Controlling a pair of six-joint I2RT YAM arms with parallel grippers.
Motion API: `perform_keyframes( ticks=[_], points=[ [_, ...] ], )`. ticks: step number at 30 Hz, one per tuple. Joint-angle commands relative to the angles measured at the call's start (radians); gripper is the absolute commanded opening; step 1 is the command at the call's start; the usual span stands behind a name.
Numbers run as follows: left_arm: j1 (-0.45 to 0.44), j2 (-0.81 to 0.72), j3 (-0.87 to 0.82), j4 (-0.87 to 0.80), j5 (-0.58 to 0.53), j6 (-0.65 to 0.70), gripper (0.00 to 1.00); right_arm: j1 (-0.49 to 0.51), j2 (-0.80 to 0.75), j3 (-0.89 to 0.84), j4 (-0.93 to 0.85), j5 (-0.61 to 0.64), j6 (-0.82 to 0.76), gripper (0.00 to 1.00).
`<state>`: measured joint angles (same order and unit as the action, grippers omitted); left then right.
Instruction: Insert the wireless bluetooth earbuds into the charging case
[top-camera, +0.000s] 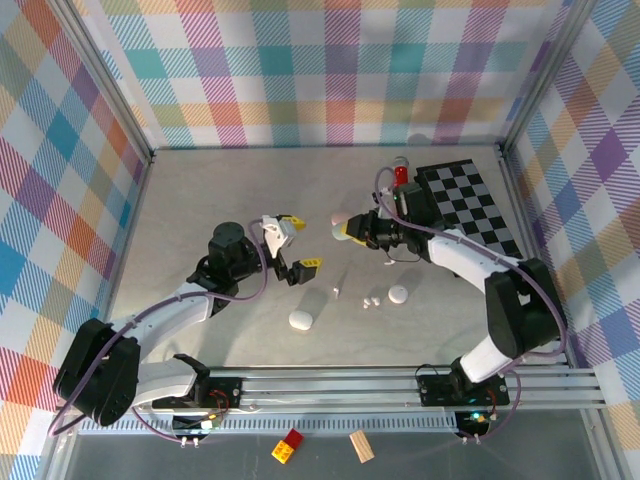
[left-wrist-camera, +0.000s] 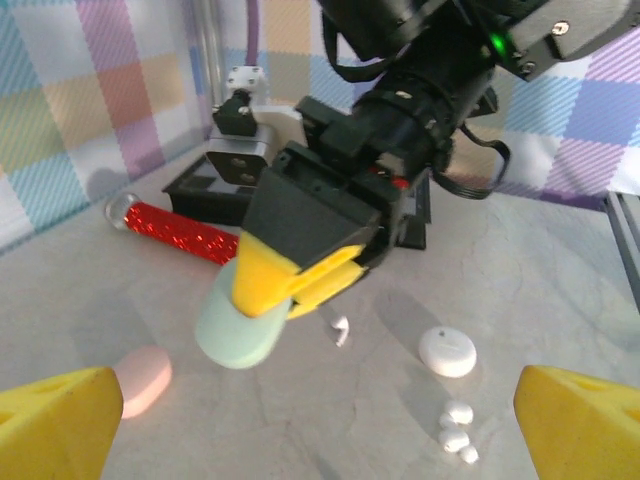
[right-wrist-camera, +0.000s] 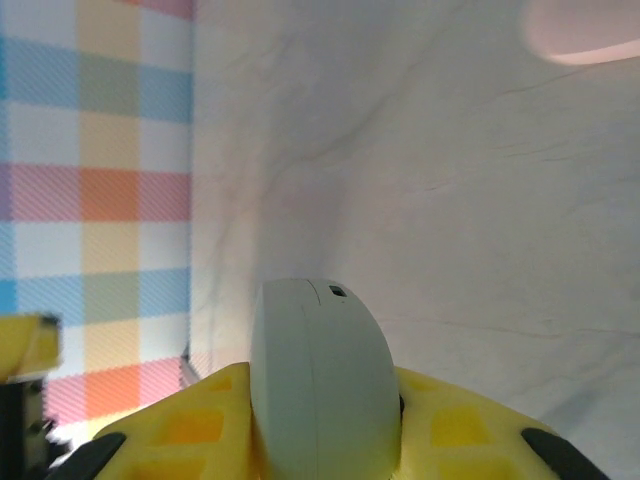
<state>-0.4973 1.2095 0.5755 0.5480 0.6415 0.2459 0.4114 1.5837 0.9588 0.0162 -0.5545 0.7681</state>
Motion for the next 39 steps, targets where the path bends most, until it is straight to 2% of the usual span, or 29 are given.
perform_keyframes(
  ticks=[1,10,15,17,20,26,28,30,34,36,39],
  points=[
    [-0.010,-0.010,-0.006,0.000,-0.001,0.015,1.00,-0.008,0.069,-0.009,0.067,0.074,-0.029,0.22],
    [-0.009,0.001,-0.006,0.007,0.003,0.010,1.00,-0.011,0.282,0.083,0.112,0.122,-0.037,0.22],
    [-0.009,-0.013,-0.014,0.000,-0.004,0.010,1.00,-0.011,0.339,0.106,0.131,0.130,-0.027,0.23],
    [-0.007,-0.014,-0.013,-0.003,-0.009,0.007,1.00,-0.011,0.349,0.115,0.121,0.142,-0.039,0.31],
    [-0.004,-0.011,-0.009,0.000,-0.032,-0.017,1.00,-0.013,0.336,0.129,0.089,0.146,-0.078,0.53],
    [0.097,0.031,-0.037,0.126,-0.076,-0.239,1.00,-0.013,0.203,0.131,-0.083,0.243,-0.253,0.77],
    [0.130,0.043,-0.049,0.168,-0.101,-0.303,1.00,-0.011,0.158,0.129,-0.148,0.238,-0.333,0.85],
    [0.160,0.057,-0.052,0.185,-0.133,-0.367,1.00,-0.002,0.115,0.123,-0.215,0.233,-0.409,0.89],
    [0.203,0.088,-0.062,0.235,-0.181,-0.459,1.00,0.062,-0.006,0.050,-0.236,0.252,-0.535,0.91],
    [0.224,0.101,-0.058,0.242,-0.205,-0.505,1.00,0.119,-0.052,0.022,-0.238,0.271,-0.593,0.91],
    [0.251,0.113,-0.055,0.239,-0.245,-0.549,1.00,0.259,-0.096,-0.005,-0.247,0.362,-0.718,0.91]
  ],
)
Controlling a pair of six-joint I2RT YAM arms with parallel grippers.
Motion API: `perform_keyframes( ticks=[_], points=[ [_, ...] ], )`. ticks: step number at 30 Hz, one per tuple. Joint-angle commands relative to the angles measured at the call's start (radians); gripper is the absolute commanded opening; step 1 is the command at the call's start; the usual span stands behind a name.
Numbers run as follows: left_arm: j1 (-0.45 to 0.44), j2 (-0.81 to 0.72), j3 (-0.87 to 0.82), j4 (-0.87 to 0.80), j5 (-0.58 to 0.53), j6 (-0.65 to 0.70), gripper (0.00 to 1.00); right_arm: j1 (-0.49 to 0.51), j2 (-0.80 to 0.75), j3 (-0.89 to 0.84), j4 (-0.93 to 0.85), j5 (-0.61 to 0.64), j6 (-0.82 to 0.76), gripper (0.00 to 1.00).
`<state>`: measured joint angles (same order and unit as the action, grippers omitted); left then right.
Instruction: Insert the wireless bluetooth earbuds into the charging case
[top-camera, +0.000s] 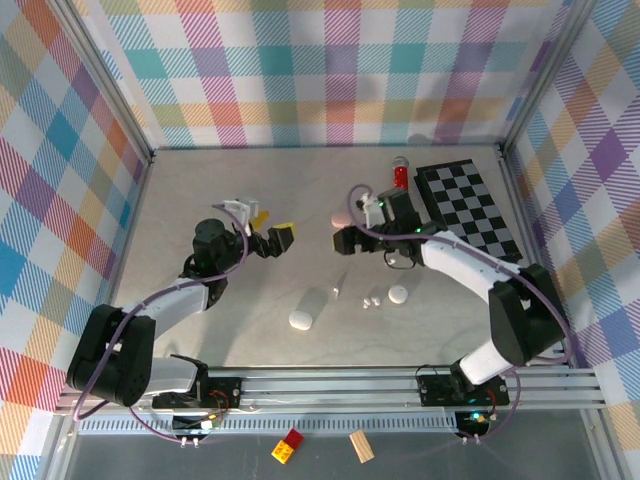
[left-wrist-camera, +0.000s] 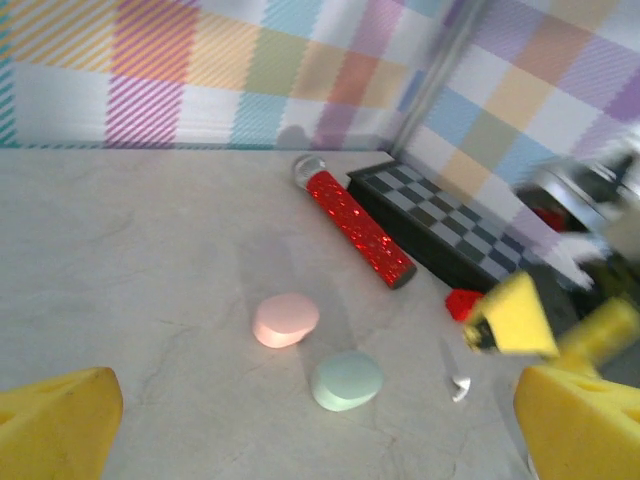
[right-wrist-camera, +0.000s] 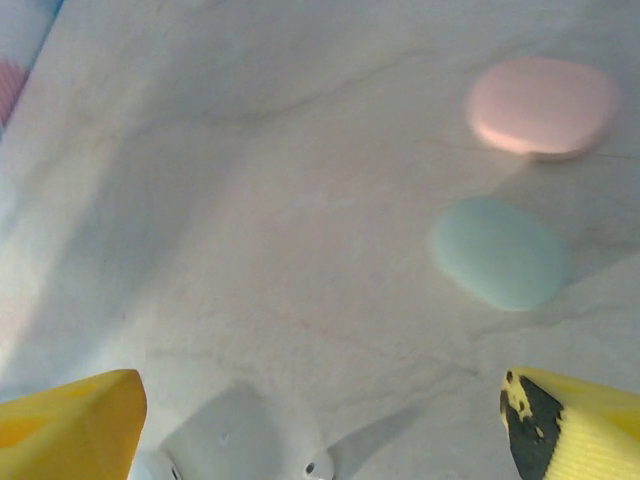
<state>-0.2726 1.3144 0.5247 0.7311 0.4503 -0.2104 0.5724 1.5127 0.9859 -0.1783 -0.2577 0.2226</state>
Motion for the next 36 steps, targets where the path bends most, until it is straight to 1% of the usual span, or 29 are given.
perform_keyframes(
  ticks=[1,3,5,10,15,19,21,24,28,31,36],
  points=[
    [0.034,0.005,-0.004,0.051,-0.069,-0.095,1.00,0.148,-0.034,-0.046,-0.042,0.089,-0.220,0.91],
    [0.044,-0.005,-0.002,0.019,-0.098,-0.093,1.00,0.229,-0.044,-0.073,-0.006,0.104,-0.272,0.93],
    [0.052,-0.023,0.002,-0.018,-0.111,-0.079,1.00,0.297,-0.045,-0.104,0.044,0.092,-0.295,0.93],
    [0.055,-0.060,-0.002,-0.060,-0.117,-0.058,1.00,0.422,0.002,-0.122,0.111,0.068,-0.312,0.94],
    [0.056,-0.060,0.000,-0.061,-0.105,-0.057,1.00,0.488,0.086,-0.102,0.118,0.099,-0.312,0.95],
    [0.056,-0.053,0.008,-0.062,-0.103,-0.050,1.00,0.496,0.149,-0.090,0.123,0.110,-0.312,0.95],
    [0.056,-0.056,0.008,-0.069,-0.109,-0.042,1.00,0.495,0.174,-0.078,0.111,0.106,-0.341,0.91],
    [0.056,-0.065,0.009,-0.091,-0.113,-0.025,1.00,0.495,0.203,-0.073,0.108,0.104,-0.356,0.79],
    [0.056,-0.070,0.008,-0.099,-0.116,-0.017,1.00,0.495,0.236,-0.067,0.104,0.123,-0.381,0.68],
    [0.056,-0.070,0.008,-0.101,-0.116,-0.014,1.00,0.495,0.249,-0.064,0.106,0.124,-0.391,0.65],
    [0.056,-0.069,0.011,-0.104,-0.116,-0.009,1.00,0.496,0.258,-0.061,0.099,0.134,-0.401,0.53]
  ],
)
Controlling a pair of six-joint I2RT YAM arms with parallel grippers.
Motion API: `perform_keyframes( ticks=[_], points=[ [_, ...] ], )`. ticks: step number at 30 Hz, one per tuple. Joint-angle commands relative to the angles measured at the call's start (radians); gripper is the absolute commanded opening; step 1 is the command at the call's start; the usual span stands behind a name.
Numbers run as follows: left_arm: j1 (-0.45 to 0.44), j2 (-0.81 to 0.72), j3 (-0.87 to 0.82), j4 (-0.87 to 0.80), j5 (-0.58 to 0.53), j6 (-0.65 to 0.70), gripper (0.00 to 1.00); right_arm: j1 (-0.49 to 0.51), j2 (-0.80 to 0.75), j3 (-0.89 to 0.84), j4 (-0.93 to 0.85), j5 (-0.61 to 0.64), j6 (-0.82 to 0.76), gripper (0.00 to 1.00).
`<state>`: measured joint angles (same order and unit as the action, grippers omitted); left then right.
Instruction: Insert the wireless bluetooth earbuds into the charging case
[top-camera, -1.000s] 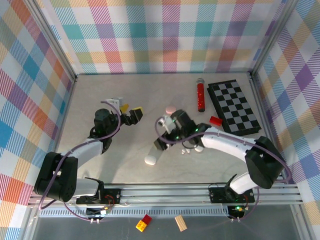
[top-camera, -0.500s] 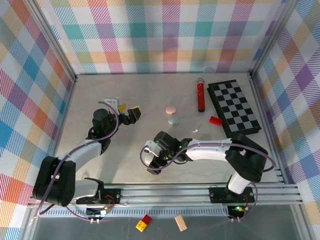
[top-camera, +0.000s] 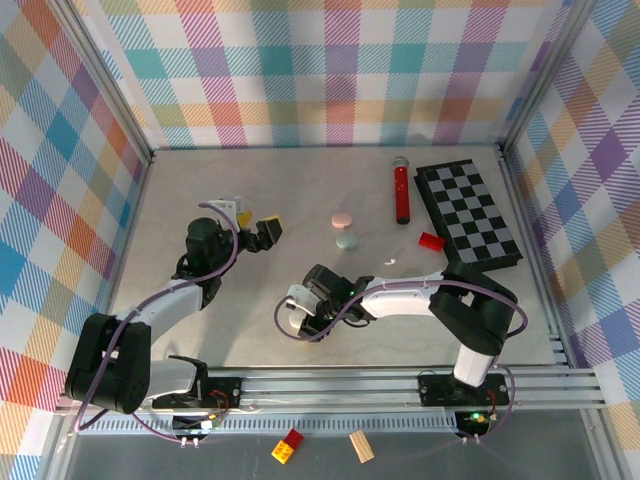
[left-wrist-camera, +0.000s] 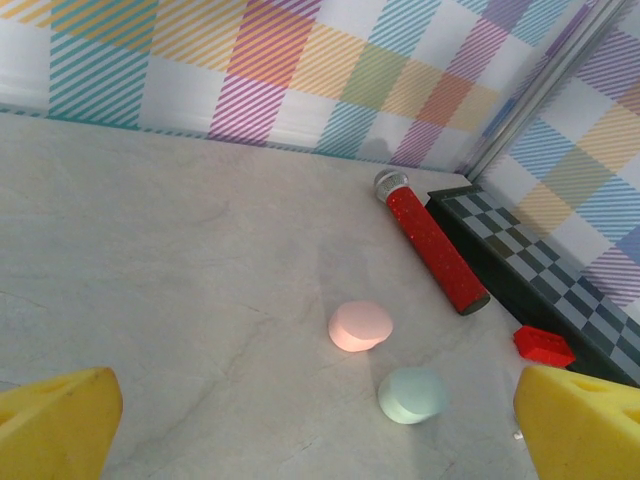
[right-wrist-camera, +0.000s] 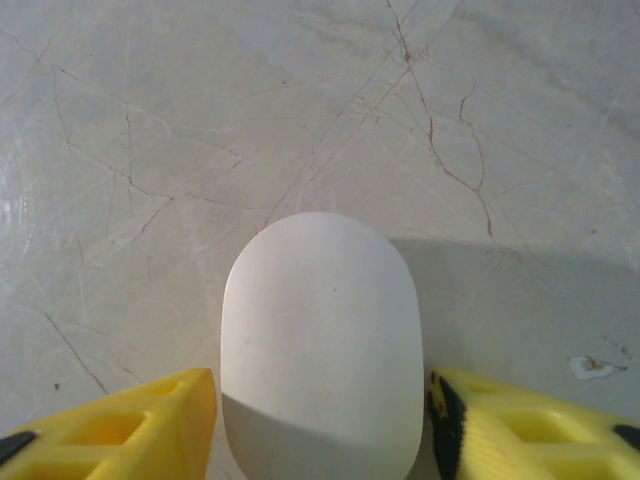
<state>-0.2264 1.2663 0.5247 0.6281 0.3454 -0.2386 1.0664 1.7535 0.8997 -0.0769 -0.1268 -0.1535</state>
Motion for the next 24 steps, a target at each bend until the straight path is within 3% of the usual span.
perform_keyframes(
  ticks=[1,8,18,24],
  points=[
    [0.010,-0.019,0.011,-0.001,-0.010,0.019,1.00,0.001,0.017,0.027,-0.004,0.005,-0.027,0.53],
    [0.009,-0.024,0.012,-0.002,-0.005,0.024,1.00,-0.001,0.006,0.029,-0.015,0.000,-0.032,0.38],
    [0.010,-0.031,0.008,-0.003,0.014,0.042,1.00,-0.056,-0.061,-0.006,-0.010,-0.023,0.004,0.38],
    [0.006,-0.031,-0.020,0.132,0.096,0.071,1.00,-0.164,-0.186,-0.039,-0.057,-0.042,0.004,0.38]
  ],
)
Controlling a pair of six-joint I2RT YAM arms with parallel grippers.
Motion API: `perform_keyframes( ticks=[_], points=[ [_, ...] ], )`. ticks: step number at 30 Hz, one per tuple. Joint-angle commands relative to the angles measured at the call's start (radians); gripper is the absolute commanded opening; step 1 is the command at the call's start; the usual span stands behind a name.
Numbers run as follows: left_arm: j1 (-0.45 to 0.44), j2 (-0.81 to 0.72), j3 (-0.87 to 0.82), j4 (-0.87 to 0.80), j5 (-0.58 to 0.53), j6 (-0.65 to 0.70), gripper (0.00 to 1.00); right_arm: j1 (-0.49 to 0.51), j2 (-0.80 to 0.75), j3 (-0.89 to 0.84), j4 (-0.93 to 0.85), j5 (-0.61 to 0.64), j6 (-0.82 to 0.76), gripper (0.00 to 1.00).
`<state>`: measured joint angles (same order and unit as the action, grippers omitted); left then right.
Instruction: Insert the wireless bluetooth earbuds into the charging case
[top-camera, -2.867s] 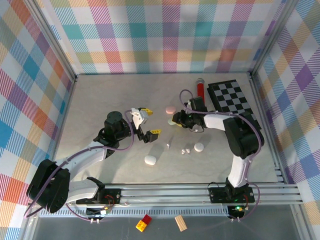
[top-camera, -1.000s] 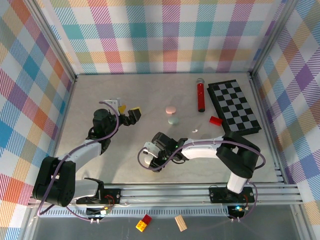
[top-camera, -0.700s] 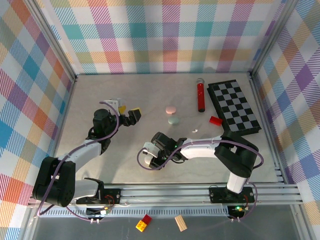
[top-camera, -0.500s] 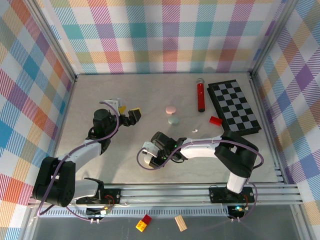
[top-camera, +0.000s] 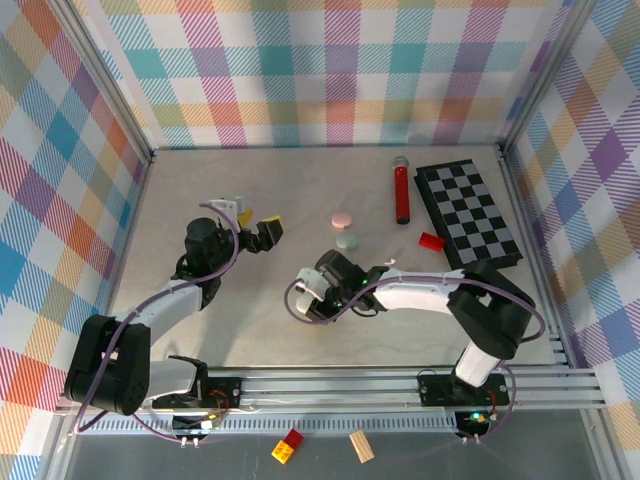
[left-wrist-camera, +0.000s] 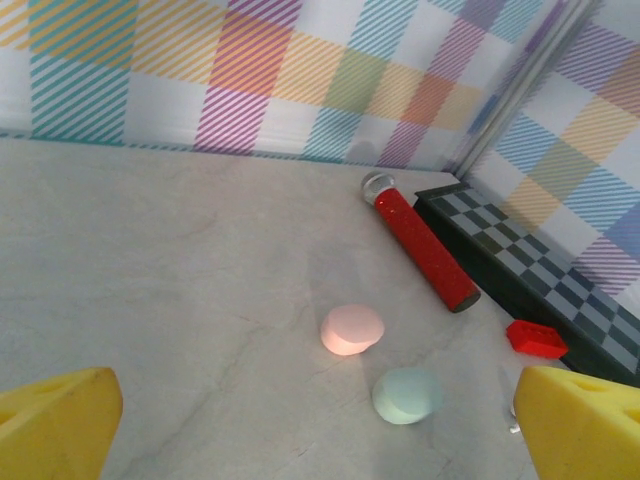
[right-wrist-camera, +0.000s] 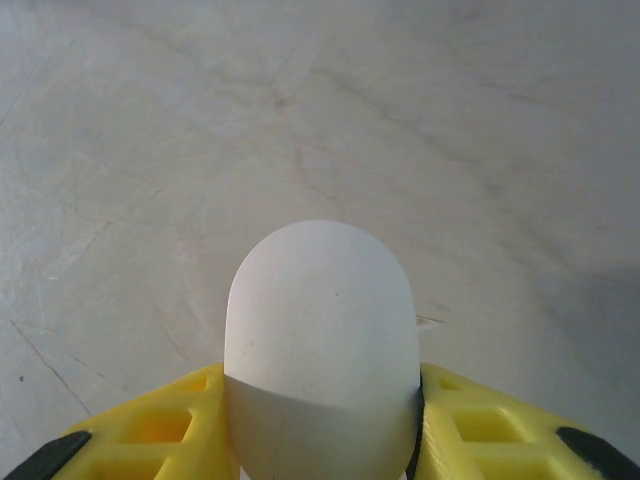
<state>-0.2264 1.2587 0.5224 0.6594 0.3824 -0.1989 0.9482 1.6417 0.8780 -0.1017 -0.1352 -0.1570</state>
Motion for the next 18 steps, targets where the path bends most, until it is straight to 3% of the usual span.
perform_keyframes(
  ticks=[1,4,7,12,18],
  points=[
    [0.003,-0.024,-0.023,0.133,0.072,0.032,1.00,-0.072,-0.105,-0.021,-0.045,-0.046,0.006,0.38],
    [-0.021,-0.036,-0.034,0.213,0.114,0.035,1.00,-0.157,-0.195,-0.025,-0.089,-0.085,0.002,0.37],
    [-0.061,-0.059,-0.018,0.191,0.206,0.096,1.00,-0.235,-0.280,-0.011,-0.143,-0.123,-0.021,0.36],
    [-0.176,-0.113,0.032,0.028,0.299,0.277,1.00,-0.346,-0.387,0.057,-0.261,-0.234,-0.067,0.36],
    [-0.300,-0.128,0.145,-0.274,0.332,0.470,0.93,-0.382,-0.445,0.167,-0.392,-0.309,-0.140,0.36]
  ],
)
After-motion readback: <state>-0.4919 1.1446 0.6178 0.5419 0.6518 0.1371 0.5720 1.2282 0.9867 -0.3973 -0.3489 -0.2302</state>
